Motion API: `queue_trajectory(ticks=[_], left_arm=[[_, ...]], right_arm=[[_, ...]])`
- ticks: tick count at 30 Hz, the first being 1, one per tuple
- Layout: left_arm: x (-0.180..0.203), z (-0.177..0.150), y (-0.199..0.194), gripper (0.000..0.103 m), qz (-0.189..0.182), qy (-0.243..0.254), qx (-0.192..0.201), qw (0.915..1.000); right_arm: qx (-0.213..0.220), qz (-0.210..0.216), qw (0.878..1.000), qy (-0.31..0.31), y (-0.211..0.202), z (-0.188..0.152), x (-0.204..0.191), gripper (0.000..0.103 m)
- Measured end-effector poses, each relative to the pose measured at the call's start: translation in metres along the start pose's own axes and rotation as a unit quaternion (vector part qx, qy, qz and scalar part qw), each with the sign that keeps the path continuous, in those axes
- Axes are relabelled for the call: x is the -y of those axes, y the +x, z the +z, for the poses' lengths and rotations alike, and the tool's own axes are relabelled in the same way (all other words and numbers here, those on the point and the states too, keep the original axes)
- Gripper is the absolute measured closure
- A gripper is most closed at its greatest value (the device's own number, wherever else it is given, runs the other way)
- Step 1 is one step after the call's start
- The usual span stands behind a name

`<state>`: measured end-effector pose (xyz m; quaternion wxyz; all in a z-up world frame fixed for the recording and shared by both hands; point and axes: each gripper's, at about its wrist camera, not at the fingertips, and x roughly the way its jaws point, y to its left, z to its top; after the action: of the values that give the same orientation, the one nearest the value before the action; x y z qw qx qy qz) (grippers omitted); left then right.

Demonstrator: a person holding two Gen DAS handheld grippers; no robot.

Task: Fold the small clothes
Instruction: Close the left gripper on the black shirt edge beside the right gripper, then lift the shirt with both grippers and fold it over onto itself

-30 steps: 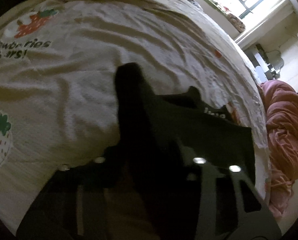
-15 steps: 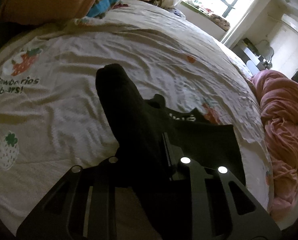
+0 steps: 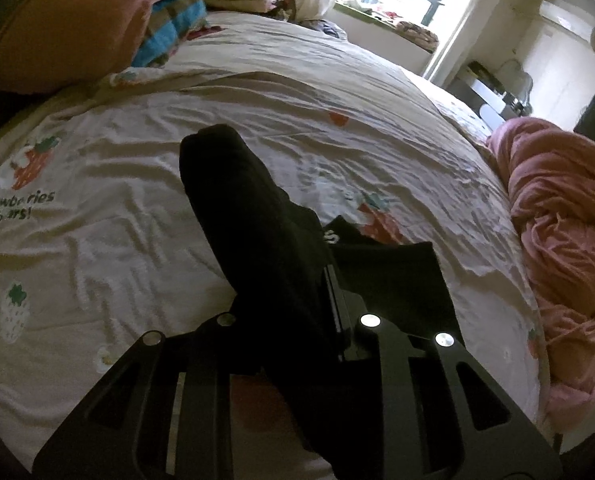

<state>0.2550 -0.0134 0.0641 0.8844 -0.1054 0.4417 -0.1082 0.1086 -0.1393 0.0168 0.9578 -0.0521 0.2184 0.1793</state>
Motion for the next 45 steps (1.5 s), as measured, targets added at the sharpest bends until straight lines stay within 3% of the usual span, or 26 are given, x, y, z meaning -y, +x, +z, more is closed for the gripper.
queue_trajectory(ticks=[13,33,45], left_arm=[[0.047,-0.006,0.023,0.086,0.002,0.029,-0.019,0.9994],[0.088,-0.016,0.065,0.080,0.007,0.057,-0.053,0.9969],[0.110,-0.021,0.092,0.070,0.029,0.093,-0.081,0.9919]], right_arm=[[-0.012,-0.020,0.999,0.043,-0.012,-0.015,0.040,0.091],[-0.051,-0.031,0.994,0.094,-0.005,-0.044,0.083,0.092],[-0.085,-0.021,0.983,0.160,0.006,-0.061,0.111,0.090]])
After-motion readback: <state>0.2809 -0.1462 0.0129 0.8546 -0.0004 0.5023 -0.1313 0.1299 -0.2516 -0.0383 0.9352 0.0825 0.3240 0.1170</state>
